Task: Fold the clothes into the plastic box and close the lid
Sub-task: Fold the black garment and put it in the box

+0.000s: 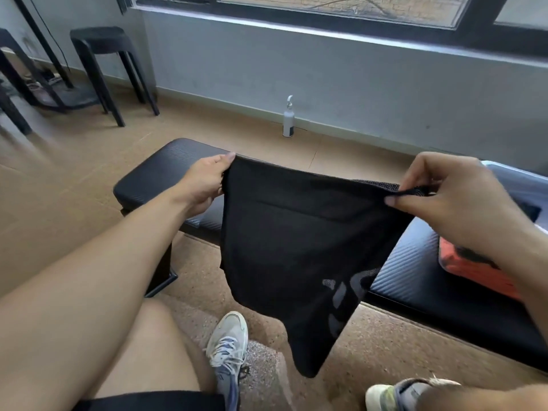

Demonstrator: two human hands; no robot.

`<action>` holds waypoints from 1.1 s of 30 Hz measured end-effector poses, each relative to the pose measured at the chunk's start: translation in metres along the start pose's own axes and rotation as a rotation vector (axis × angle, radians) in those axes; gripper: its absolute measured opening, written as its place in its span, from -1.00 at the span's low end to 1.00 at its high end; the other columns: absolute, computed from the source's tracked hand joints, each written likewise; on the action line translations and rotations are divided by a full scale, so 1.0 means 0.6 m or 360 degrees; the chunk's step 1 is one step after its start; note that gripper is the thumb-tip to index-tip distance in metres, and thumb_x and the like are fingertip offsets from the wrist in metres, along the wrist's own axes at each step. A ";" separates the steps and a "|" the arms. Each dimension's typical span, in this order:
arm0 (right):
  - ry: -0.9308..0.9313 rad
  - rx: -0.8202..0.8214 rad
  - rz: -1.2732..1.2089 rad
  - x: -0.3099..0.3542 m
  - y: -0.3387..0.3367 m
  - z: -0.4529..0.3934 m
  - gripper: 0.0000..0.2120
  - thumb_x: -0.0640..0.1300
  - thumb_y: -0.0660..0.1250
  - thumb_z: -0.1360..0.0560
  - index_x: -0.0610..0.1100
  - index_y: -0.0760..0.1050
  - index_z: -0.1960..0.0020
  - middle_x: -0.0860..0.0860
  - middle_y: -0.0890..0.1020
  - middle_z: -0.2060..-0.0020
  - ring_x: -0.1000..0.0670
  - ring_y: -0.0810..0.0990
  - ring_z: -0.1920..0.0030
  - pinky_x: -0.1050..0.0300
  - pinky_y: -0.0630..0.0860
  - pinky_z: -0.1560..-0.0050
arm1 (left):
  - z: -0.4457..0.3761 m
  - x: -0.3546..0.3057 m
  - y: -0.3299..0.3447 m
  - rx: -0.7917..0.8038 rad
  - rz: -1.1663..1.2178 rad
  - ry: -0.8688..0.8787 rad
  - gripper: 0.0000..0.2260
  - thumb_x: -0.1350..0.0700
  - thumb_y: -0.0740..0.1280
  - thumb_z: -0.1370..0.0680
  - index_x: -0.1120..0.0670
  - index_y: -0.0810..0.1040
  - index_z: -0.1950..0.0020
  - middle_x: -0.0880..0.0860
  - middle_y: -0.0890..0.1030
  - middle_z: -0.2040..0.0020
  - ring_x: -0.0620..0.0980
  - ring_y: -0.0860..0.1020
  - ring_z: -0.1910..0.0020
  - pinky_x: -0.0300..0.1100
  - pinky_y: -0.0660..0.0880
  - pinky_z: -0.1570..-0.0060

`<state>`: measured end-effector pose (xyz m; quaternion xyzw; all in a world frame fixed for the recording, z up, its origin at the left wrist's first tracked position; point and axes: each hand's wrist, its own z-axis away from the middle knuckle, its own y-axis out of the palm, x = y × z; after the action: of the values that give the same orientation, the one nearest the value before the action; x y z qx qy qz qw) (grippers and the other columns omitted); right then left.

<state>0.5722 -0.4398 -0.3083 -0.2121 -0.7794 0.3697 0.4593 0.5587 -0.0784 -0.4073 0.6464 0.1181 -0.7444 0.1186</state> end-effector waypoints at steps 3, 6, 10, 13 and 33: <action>0.0238 0.0144 0.0127 -0.007 -0.003 -0.013 -0.67 -0.11 0.66 -0.27 0.01 0.58 0.08 0.02 0.52 0.32 0.09 0.46 0.35 0.23 0.35 0.32 | 0.004 -0.005 -0.006 0.0137 0.0016 0.0029 -0.74 -0.01 0.20 -0.71 0.08 0.63 -0.02 0.02 0.71 0.07 -0.10 0.64 0.13 -0.23 0.55 0.07; 0.0398 0.0549 0.0390 -0.018 0.000 -0.019 -0.51 -0.03 0.67 -0.26 -0.01 0.60 -0.13 0.09 0.53 0.43 0.06 0.54 0.43 0.27 0.37 0.38 | 0.010 -0.010 -0.011 0.0323 0.0029 0.0006 -0.76 -0.03 0.27 -0.65 0.09 0.63 -0.06 0.09 0.68 -0.02 -0.03 0.61 0.04 -0.12 0.49 -0.08; 0.0505 0.0613 0.0200 -0.035 0.005 -0.024 -0.67 0.09 0.65 -0.24 -0.08 0.61 0.22 0.14 0.42 0.63 0.03 0.43 0.50 0.14 0.43 0.36 | 0.015 -0.021 -0.004 0.0336 -0.0001 0.0042 -0.79 -0.02 0.29 -0.63 0.08 0.64 -0.02 0.05 0.68 0.03 -0.07 0.60 0.08 -0.17 0.51 0.00; 0.0535 0.0417 -0.0161 -0.051 0.014 -0.038 -0.63 0.08 0.66 -0.22 -0.14 0.58 0.27 0.05 0.49 0.45 0.03 0.40 0.38 0.13 0.30 0.28 | 0.013 -0.025 0.004 0.0072 -0.0278 0.0149 -0.80 0.05 0.26 -0.68 0.05 0.64 0.04 -0.07 0.68 0.16 -0.20 0.57 0.22 -0.29 0.49 0.14; 0.0705 -0.0131 -0.0357 -0.086 -0.046 -0.286 -0.94 -0.23 0.49 -0.50 -0.17 0.63 0.07 -0.11 0.62 0.14 -0.13 0.67 0.05 0.04 0.68 0.24 | -0.127 -0.199 0.102 -0.0099 -0.0139 0.0211 -0.85 0.12 0.23 -0.70 0.06 0.51 0.03 0.12 0.68 -0.03 0.09 0.70 0.04 -0.03 0.65 -0.08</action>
<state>0.7474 -0.4266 -0.2636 -0.2188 -0.6927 0.2289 0.6480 0.6661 -0.1086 -0.3009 0.6845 0.1767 -0.7005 0.0979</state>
